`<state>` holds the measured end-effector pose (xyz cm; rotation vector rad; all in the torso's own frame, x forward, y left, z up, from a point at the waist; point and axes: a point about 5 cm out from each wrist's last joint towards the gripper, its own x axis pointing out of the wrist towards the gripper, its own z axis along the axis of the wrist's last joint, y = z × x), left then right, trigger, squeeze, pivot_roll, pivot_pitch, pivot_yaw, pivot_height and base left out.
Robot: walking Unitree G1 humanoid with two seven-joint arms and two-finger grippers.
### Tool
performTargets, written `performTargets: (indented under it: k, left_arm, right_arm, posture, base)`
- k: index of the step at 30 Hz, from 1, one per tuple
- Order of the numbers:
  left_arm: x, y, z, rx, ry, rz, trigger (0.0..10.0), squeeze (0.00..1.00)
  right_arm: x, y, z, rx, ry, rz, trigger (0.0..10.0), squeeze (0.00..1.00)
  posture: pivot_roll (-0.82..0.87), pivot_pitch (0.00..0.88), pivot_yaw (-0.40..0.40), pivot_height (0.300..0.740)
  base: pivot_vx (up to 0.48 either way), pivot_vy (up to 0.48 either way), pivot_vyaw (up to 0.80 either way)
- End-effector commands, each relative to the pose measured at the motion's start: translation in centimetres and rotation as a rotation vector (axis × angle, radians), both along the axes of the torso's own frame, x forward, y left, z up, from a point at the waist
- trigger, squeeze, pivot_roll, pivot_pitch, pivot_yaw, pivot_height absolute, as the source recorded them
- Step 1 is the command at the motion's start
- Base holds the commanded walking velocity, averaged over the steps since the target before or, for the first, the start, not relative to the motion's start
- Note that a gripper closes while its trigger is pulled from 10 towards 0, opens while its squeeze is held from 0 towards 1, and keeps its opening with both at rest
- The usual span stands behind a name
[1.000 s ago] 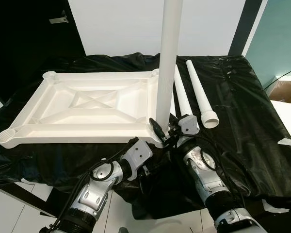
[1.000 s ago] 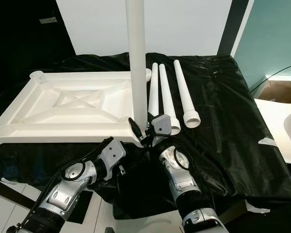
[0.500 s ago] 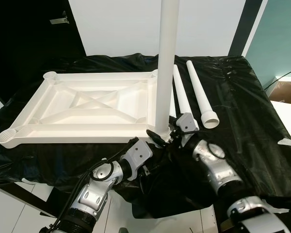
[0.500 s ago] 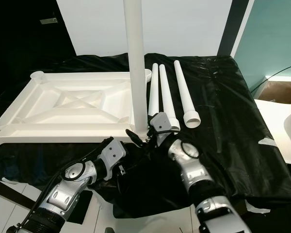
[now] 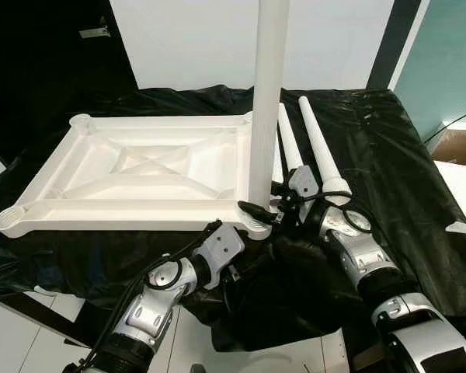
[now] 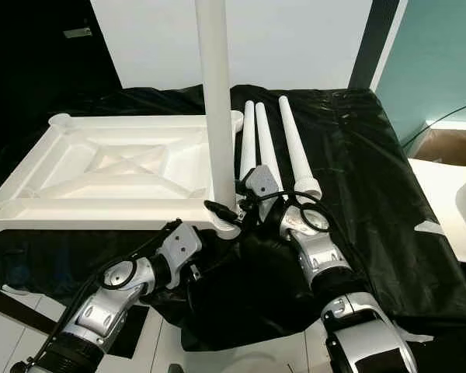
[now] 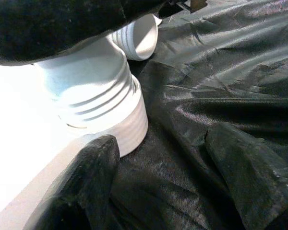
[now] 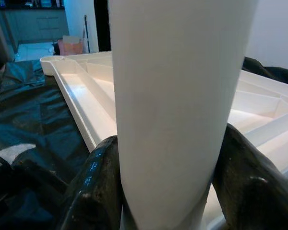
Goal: Building children table
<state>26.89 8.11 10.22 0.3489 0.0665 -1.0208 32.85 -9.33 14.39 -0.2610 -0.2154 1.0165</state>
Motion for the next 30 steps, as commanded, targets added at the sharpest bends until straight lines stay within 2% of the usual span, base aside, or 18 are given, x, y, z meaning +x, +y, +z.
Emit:
performTargets:
  k: [1,3,4,6,10,15,16,17,21,22,26,27,30]
  left_arm:
    - [0.0,0.3,-0.5,0.022,0.003,0.013,10.0,0.00]
    - [0.0,0.3,-0.5,0.020,0.003,0.015,10.0,0.00]
    - [0.0,0.3,-0.5,0.020,0.003,0.015,10.0,0.00]
    - [0.0,0.2,-0.5,0.019,0.004,0.014,10.0,0.00]
    - [-0.1,0.2,-0.5,0.023,0.007,0.007,10.0,0.00]
    - [-0.1,0.3,-0.5,0.025,0.006,0.006,10.0,0.00]
    - [-0.1,0.3,-0.6,0.029,0.006,0.003,10.0,0.00]
    - [-0.1,0.3,-0.6,0.030,0.007,0.002,10.0,0.00]
    - [-0.1,0.3,-0.6,0.032,0.006,0.001,10.0,0.00]
    - [-0.1,0.3,-0.6,0.032,0.007,0.002,10.0,0.00]
    - [0.0,0.3,-0.6,0.033,0.006,0.003,10.0,0.00]
    - [0.1,0.3,-0.6,0.033,0.006,0.004,10.0,0.00]
    - [0.1,0.3,-0.6,0.033,0.005,0.004,10.0,0.00]
  right_arm:
    - [-0.7,0.9,-0.9,0.015,0.029,-0.003,0.0,0.00]
    - [-1.2,1.2,-1.5,0.161,0.007,-0.211,0.0,0.00]
    - [-1.2,1.2,-1.5,0.161,0.007,-0.211,0.0,0.00]
    - [-1.9,0.9,-1.6,0.284,-0.034,-0.369,0.0,0.00]
    - [-2.5,0.9,-1.8,0.317,-0.049,-0.455,0.0,0.00]
    - [-2.4,0.8,-1.8,0.314,-0.044,-0.489,0.0,0.00]
    - [-2.4,1.2,-2.0,0.279,-0.040,-0.475,2.4,0.00]
    - [-2.4,1.3,-2.1,0.264,-0.033,-0.462,10.0,0.00]
    - [-2.4,1.5,-2.4,0.251,-0.007,-0.434,10.0,0.00]
    - [-2.4,1.5,-2.4,0.244,0.008,-0.396,10.0,1.00]
    - [-2.0,1.1,-2.4,0.189,0.024,-0.343,10.0,1.00]
    - [-1.8,0.9,-2.4,0.170,0.030,-0.323,10.0,0.00]
    - [-1.3,0.5,-2.3,0.126,0.046,-0.276,10.0,0.00]
  posture:
    - [0.11,0.000,0.025,0.740]
    - [0.11,0.000,0.023,0.740]
    - [0.11,0.000,0.023,0.740]
    - [0.11,0.000,0.028,0.740]
    - [0.10,0.000,0.032,0.740]
    - [0.11,0.000,0.035,0.740]
    - [0.10,0.000,0.039,0.740]
    - [0.10,0.000,0.039,0.740]
    - [0.10,0.000,0.039,0.740]
    - [0.10,0.000,0.038,0.740]
    - [0.10,0.000,0.037,0.740]
    - [0.10,0.000,0.037,0.740]
    - [0.10,0.000,0.036,0.740]
  base:
    - [0.000,0.000,0.00]
    - [0.000,0.000,0.00]
    - [0.000,0.000,0.00]
    - [0.000,0.000,0.00]
    - [0.000,0.000,0.00]
    - [0.000,0.000,0.00]
    - [0.000,0.000,0.00]
    - [0.000,0.000,0.00]
    - [0.000,0.000,0.00]
    - [0.000,0.000,0.00]
    - [0.000,0.000,0.00]
    - [0.000,0.000,0.00]
    - [0.000,0.000,0.00]
